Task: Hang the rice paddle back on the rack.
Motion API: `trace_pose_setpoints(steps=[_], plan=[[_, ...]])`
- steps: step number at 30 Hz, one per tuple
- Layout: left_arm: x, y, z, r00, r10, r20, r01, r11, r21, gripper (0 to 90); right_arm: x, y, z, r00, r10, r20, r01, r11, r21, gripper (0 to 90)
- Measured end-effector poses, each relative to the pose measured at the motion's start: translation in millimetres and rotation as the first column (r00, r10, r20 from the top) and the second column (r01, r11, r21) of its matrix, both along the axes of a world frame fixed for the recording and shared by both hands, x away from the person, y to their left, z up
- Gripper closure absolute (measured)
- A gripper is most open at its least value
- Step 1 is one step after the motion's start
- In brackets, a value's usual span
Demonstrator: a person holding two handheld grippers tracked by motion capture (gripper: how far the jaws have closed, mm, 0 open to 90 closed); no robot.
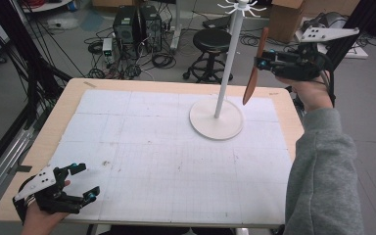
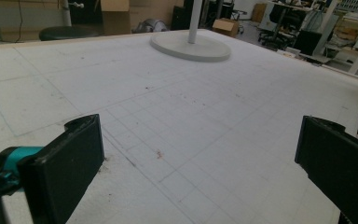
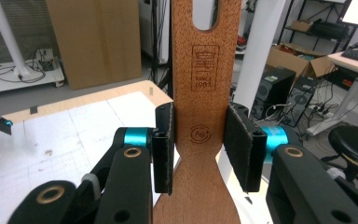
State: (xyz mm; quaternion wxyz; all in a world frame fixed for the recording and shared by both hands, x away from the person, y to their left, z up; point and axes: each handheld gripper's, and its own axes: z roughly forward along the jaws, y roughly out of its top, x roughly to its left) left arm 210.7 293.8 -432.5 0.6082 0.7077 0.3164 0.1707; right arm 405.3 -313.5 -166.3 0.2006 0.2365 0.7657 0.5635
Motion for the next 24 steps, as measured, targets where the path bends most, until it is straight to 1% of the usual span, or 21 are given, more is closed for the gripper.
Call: trace_pose_setpoints(steps=[4, 8, 9, 11, 12, 13, 14, 15, 18, 19, 21, 22, 24], plan=[[-0.3, 2.9, 0.5, 1.0, 0.006, 0.002, -0.006, 0.9999, -0.011, 1.8, 4.4, -0.7, 9.8, 0.9999, -0.016, 0.003, 0.016, 0.9998, -0.009, 64.5], [0.4, 4.6, 0.6, 1.0, 0.009, 0.002, -0.009, 0.9998, -0.015, 1.8, 9.3, -0.3, 17.6, 0.9993, -0.037, 0.009, 0.037, 0.9993, 0.0, 64.5], [0.6, 4.9, 0.5, 0.9999, 0.01, 0.001, -0.01, 0.9998, -0.014, 1.8, 10.7, 0.0, 19.2, 0.9988, -0.048, 0.009, 0.048, 0.9989, 0.0, 64.4], [1.0, 4.9, 0.2, 0.9999, 0.011, -0.002, -0.011, 0.9997, -0.02, 1.8, 13.2, 1.2, 22.3, 0.9966, -0.082, -0.004, 0.082, 0.9966, -0.001, 64.4], [1.4, 5.0, 0.1, 0.9999, 0.011, -0.001, -0.011, 0.9997, -0.02, 1.8, 14.1, 1.8, 23.0, 0.9961, -0.088, -0.01, 0.088, 0.9962, -0.002, 64.5], [1.8, 4.9, 0.1, 0.9999, 0.011, -0.001, -0.011, 0.9997, -0.024, 1.7, 16.3, 2.2, 23.7, 0.9962, -0.088, -0.001, 0.087, 0.9962, -0.004, 64.4], [1.9, 4.8, 0.1, 0.9999, 0.011, -0.002, -0.011, 0.9997, -0.023, 1.7, 17.8, 3.1, 24.4, 0.9957, -0.092, -0.011, 0.092, 0.9957, -0.002, 64.4], [2.0, 4.7, -0.2, 1.0, 0.008, -0.004, -0.008, 0.9997, -0.024, 1.8, 19.3, 3.5, 24.6, 0.9958, -0.091, -0.008, 0.091, 0.9959, -0.003, 64.5], [2.1, 5.0, -0.5, 0.9999, 0.011, -0.007, -0.011, 0.9996, -0.025, 1.8, 24.2, 5.7, 25.0, 0.9955, -0.094, -0.015, 0.094, 0.9956, 0.003, 64.4], [2.1, 5.5, -0.4, 0.9999, 0.013, -0.004, -0.013, 0.9997, -0.022, 1.8, 24.8, 6.3, 25.0, 0.9949, -0.098, -0.024, 0.098, 0.9951, 0.002, 64.5], [1.6, 6.1, -0.4, 0.9999, 0.015, -0.005, -0.015, 0.9996, -0.025, 1.8, 27.8, 7.8, 24.6, 0.9943, -0.104, -0.026, 0.104, 0.9946, -0.002, 64.4], [1.2, 6.9, -0.2, 0.9998, 0.017, -0.004, -0.018, 0.9995, -0.025, 1.8, 28.7, 7.7, 24.6, 0.9943, -0.105, -0.018, 0.105, 0.9945, -0.004, 64.5], [0.7, 7.6, -0.4, 0.9998, 0.02, -0.004, -0.02, 0.9995, -0.024, 1.8, 30.1, 9.1, 24.5, 0.9931, -0.112, -0.033, 0.113, 0.9936, 0.001, 64.4]])
